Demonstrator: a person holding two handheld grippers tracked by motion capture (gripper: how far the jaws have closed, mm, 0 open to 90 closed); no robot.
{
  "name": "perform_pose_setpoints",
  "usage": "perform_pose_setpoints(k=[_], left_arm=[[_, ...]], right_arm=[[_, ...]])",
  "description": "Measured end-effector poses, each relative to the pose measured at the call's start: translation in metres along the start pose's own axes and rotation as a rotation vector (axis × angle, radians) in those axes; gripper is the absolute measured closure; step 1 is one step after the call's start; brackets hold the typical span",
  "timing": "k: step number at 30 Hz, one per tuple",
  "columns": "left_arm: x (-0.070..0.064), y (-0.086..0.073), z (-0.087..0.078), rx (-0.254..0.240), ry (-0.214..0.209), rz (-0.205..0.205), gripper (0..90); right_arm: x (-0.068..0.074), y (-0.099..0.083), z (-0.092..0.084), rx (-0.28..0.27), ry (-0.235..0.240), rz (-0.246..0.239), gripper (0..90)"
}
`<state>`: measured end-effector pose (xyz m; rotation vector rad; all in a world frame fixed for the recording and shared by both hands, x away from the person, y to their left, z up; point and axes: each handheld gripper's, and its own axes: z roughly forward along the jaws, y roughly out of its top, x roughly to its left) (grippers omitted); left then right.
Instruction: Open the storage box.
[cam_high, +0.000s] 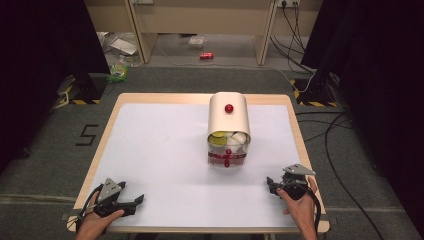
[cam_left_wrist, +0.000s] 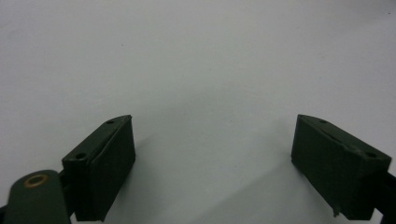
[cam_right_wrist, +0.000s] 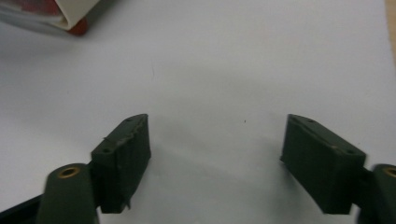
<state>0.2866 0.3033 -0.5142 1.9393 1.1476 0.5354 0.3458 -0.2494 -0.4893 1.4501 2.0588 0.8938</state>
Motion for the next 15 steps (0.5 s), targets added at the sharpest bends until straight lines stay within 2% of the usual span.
perform_pose_setpoints(k=[1, 2, 3, 4, 5, 6, 8, 10, 15], left_arm=[[0.000, 0.000, 0.000, 0.000, 0.000, 0.000, 12.8], [0.000, 0.000, 0.000, 0.000, 0.000, 0.000, 12.8], [0.000, 0.000, 0.000, 0.000, 0.000, 0.000, 12.8], [0.000, 0.000, 0.000, 0.000, 0.000, 0.000, 12.8], [0.000, 0.000, 0.000, 0.000, 0.000, 0.000, 12.8], [0.000, 0.000, 0.000, 0.000, 0.000, -0.001, 12.9], [0.000, 0.000, 0.000, 0.000, 0.000, -0.001, 12.8], [0.000, 0.000, 0.000, 0.000, 0.000, 0.000, 12.8], [0.000, 0.000, 0.000, 0.000, 0.000, 0.000, 12.8]], right_arm=[[0.000, 0.001, -0.001, -0.011, -0.009, -0.006, 14.9], [0.000, 0.001, -0.003, -0.028, -0.012, -0.006, 19.7], [0.000, 0.001, -0.003, -0.028, -0.012, -0.006, 19.7], [0.002, 0.003, -0.009, -0.066, -0.002, 0.016, 17.1], [0.002, 0.003, -0.009, -0.066, -0.002, 0.016, 17.1], [0.005, 0.005, -0.014, -0.092, -0.004, 0.008, 16.2], [0.006, 0.005, -0.015, -0.101, 0.000, 0.005, 17.1], [0.013, 0.008, -0.023, -0.134, 0.013, 0.000, 17.3], [0.021, 0.012, -0.030, -0.162, 0.038, -0.010, 19.4]])
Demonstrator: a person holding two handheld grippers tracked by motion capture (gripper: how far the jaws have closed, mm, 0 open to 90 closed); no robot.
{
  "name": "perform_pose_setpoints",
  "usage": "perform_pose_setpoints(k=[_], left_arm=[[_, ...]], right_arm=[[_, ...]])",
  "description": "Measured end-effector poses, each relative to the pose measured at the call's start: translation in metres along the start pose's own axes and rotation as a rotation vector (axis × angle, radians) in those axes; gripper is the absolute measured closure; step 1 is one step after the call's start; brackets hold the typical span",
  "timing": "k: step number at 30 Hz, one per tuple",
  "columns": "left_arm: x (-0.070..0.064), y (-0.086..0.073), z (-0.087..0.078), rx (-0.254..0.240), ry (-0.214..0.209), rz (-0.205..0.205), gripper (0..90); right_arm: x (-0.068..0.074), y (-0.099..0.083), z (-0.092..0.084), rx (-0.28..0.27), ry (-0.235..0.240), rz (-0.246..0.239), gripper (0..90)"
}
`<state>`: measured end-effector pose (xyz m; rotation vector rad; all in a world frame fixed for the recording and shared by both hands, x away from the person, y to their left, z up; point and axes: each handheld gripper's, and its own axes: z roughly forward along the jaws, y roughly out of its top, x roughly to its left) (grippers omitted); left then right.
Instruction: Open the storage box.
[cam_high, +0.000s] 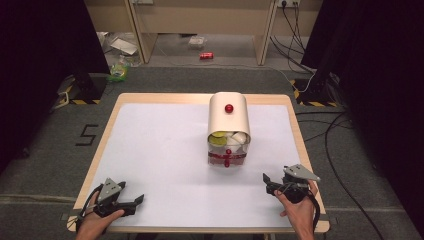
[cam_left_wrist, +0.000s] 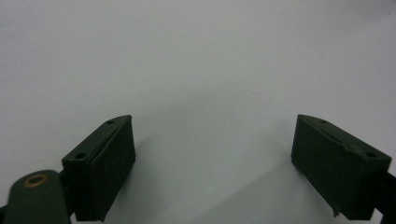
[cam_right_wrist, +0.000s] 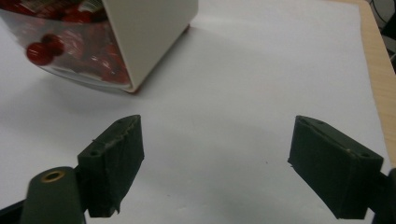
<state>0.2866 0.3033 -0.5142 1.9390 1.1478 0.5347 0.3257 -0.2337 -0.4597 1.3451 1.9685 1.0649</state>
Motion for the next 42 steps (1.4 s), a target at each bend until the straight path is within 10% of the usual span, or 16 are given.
perform_pose_setpoints(k=[42], left_arm=[[0.000, 0.000, 0.000, -0.001, -0.001, -0.002, 12.8]], right_arm=[[0.076, 0.063, -0.023, -0.109, 0.160, -0.190, 34.5]])
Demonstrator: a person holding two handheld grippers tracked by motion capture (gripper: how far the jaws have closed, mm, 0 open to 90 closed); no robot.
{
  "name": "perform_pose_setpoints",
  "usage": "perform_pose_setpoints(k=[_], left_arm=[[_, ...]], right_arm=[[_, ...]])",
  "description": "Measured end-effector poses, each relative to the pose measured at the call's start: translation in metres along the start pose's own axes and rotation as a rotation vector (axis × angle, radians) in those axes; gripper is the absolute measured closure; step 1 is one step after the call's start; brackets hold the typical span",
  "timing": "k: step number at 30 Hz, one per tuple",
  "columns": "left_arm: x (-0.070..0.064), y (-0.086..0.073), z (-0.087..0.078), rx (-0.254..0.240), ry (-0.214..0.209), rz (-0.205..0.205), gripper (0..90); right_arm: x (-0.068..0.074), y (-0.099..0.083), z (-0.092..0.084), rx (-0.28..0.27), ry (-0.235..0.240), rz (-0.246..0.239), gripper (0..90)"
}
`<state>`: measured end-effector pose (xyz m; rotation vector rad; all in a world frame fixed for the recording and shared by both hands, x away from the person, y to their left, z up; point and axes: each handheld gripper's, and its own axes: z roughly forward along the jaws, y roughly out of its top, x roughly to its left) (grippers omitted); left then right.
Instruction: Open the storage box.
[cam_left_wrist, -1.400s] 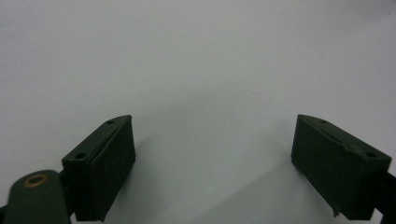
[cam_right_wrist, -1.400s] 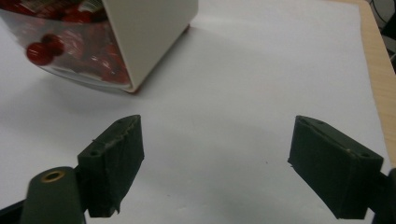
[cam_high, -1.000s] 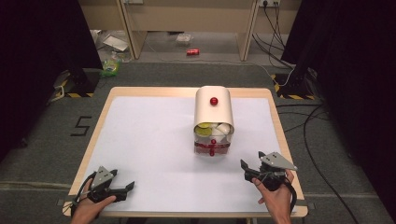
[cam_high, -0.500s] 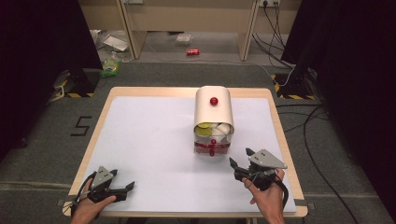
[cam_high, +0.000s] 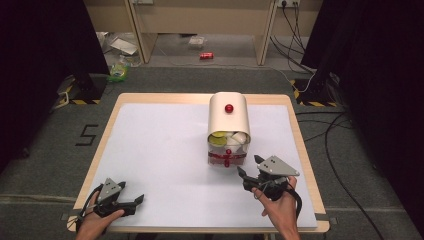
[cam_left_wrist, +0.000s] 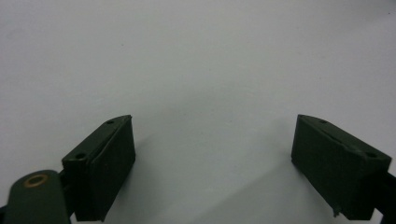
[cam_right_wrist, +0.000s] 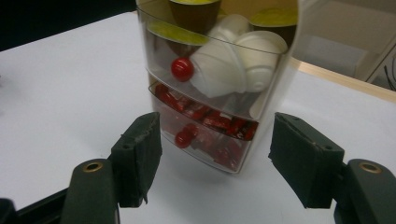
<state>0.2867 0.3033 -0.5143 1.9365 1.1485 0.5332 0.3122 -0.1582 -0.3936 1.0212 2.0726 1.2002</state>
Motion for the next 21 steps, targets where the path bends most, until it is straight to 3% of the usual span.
perform_pose_setpoints(k=[21], left_arm=[[0.000, 0.000, 0.000, 0.000, 0.000, 0.000, 12.8]], right_arm=[[0.016, 0.028, 0.017, -0.022, 0.038, -0.040, 36.2]])
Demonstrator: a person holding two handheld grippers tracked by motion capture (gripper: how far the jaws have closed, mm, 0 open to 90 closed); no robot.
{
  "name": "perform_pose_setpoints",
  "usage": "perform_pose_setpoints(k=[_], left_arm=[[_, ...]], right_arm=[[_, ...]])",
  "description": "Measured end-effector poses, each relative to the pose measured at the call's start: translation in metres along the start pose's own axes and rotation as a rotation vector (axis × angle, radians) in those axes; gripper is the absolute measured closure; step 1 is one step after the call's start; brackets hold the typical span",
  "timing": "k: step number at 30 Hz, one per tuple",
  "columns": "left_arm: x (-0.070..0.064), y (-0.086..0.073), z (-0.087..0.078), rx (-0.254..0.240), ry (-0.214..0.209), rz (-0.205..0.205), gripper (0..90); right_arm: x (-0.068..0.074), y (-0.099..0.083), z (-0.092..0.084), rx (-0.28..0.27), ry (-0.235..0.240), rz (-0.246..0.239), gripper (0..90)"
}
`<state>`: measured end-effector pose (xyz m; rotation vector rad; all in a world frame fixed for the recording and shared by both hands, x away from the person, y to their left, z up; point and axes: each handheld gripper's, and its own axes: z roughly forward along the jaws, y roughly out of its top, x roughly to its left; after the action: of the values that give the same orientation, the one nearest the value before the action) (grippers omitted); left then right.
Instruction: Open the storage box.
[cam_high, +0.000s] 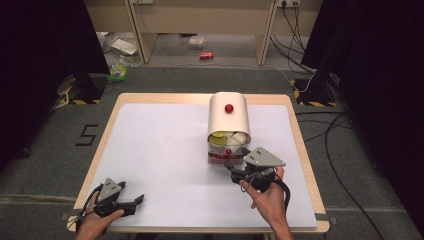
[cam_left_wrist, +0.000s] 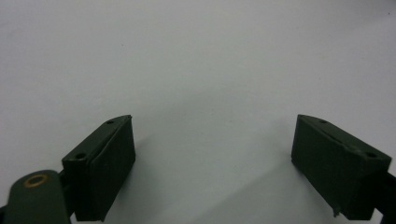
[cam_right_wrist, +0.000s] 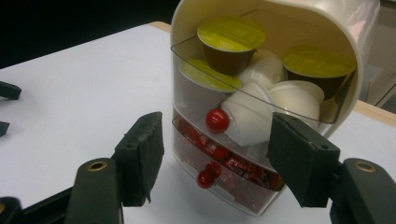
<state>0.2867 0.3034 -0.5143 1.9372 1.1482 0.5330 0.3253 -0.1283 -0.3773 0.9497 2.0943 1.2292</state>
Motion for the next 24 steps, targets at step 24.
perform_pose_setpoints(k=[24], left_arm=[[0.000, 0.000, 0.000, 0.000, 0.000, -0.001, 12.8]], right_arm=[[-0.005, 0.022, 0.011, -0.027, -0.025, -0.018, 36.6]])
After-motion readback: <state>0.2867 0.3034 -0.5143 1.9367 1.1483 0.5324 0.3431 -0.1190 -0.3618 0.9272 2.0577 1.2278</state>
